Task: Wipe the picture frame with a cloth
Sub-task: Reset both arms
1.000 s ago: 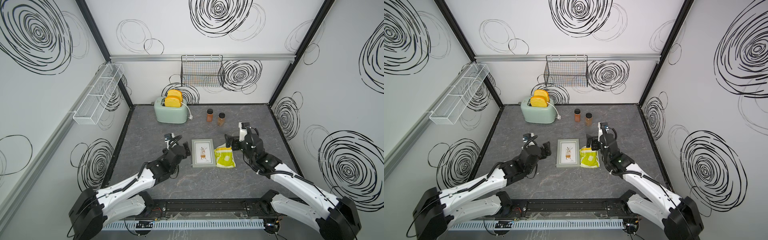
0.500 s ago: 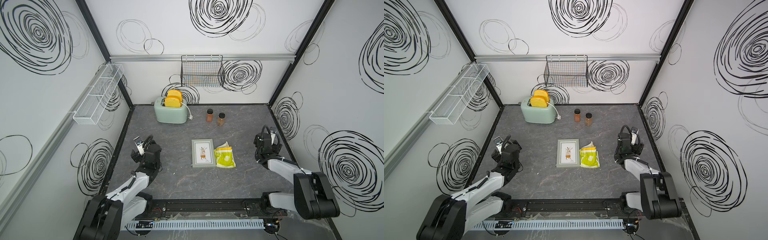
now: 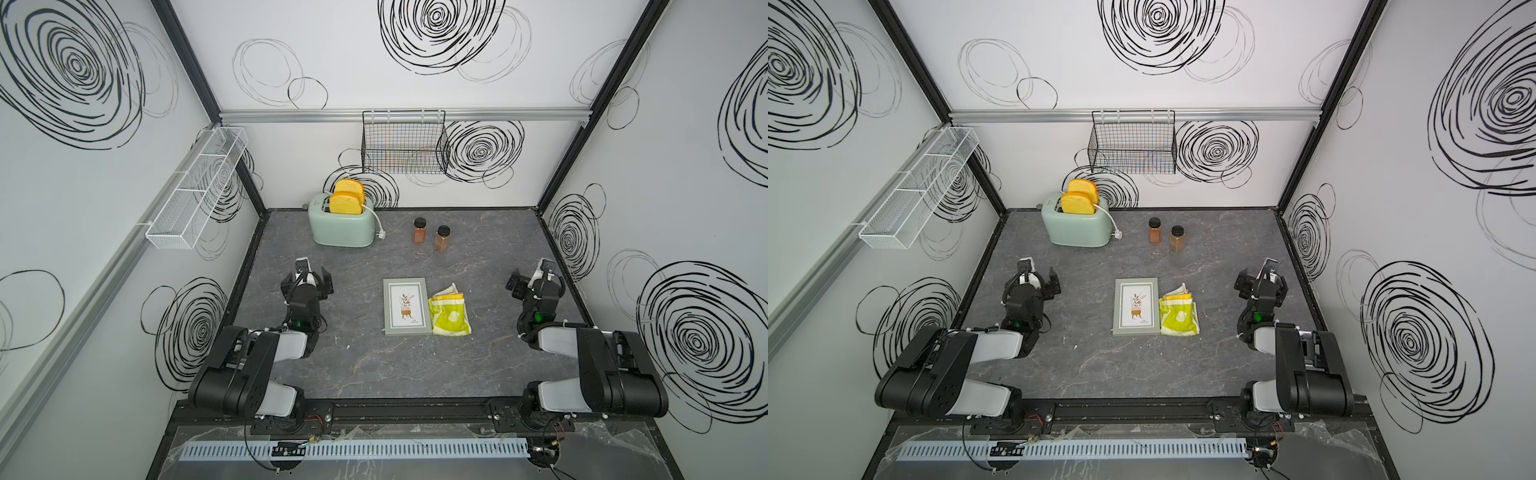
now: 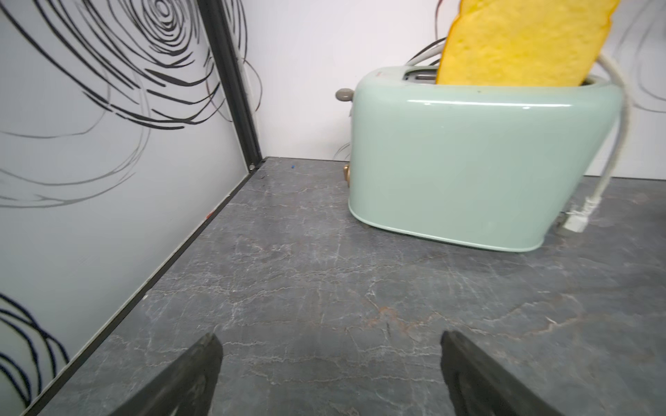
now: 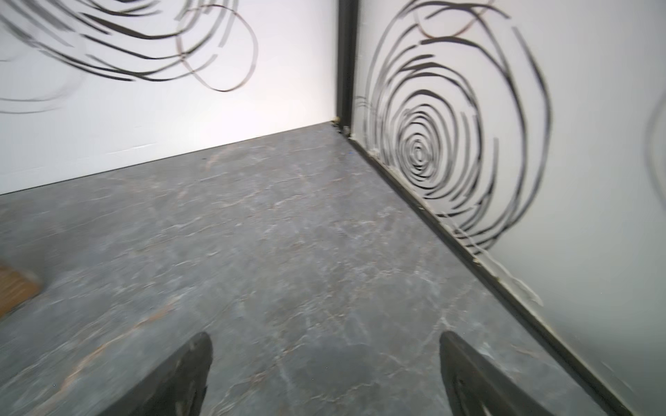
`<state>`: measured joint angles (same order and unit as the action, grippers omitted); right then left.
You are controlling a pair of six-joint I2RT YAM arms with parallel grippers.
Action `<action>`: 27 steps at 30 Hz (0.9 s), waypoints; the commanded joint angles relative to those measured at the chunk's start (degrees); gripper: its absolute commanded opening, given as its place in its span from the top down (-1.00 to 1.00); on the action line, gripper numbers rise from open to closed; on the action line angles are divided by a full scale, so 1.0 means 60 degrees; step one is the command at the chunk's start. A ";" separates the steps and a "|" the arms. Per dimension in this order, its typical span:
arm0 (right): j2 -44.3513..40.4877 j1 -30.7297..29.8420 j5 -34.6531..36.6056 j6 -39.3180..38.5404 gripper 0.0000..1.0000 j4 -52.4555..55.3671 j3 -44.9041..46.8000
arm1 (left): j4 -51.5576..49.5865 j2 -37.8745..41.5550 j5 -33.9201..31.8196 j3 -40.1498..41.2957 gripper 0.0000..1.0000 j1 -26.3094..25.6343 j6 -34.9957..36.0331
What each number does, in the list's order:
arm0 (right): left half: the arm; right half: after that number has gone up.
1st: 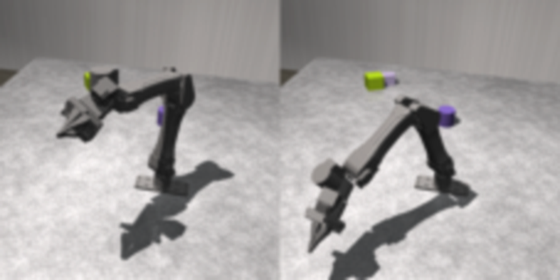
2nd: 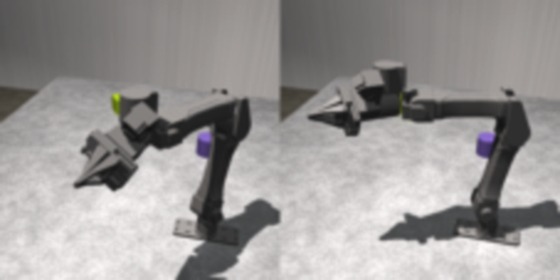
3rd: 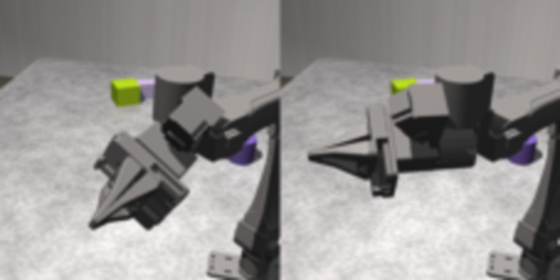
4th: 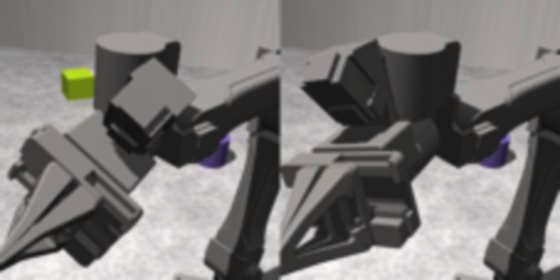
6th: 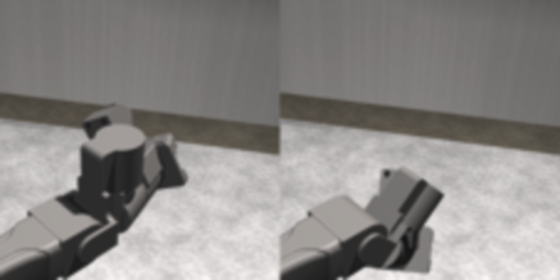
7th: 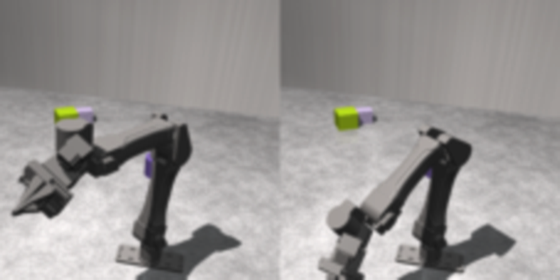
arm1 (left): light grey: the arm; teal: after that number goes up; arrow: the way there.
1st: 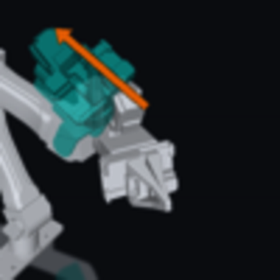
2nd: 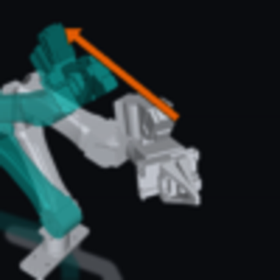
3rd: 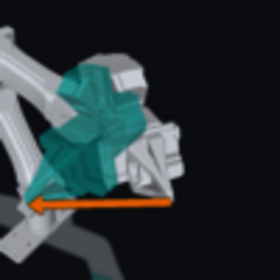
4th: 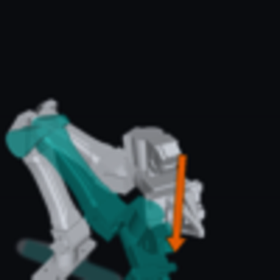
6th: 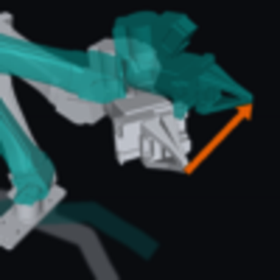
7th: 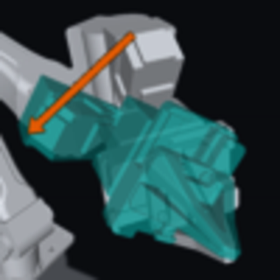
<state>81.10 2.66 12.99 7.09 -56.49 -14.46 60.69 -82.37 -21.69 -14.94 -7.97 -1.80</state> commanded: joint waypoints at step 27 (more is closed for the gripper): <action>0.0954 -0.0137 -0.2953 -0.1188 -0.99 -0.2245 0.0253 | 0.2552 -0.0283 0.0935 0.0713 -0.97 0.0427 -0.0024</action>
<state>86.74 3.38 -13.06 -0.67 -70.54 -10.76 71.29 -84.03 -16.53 -9.76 -5.82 -1.74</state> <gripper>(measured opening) 0.992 0.983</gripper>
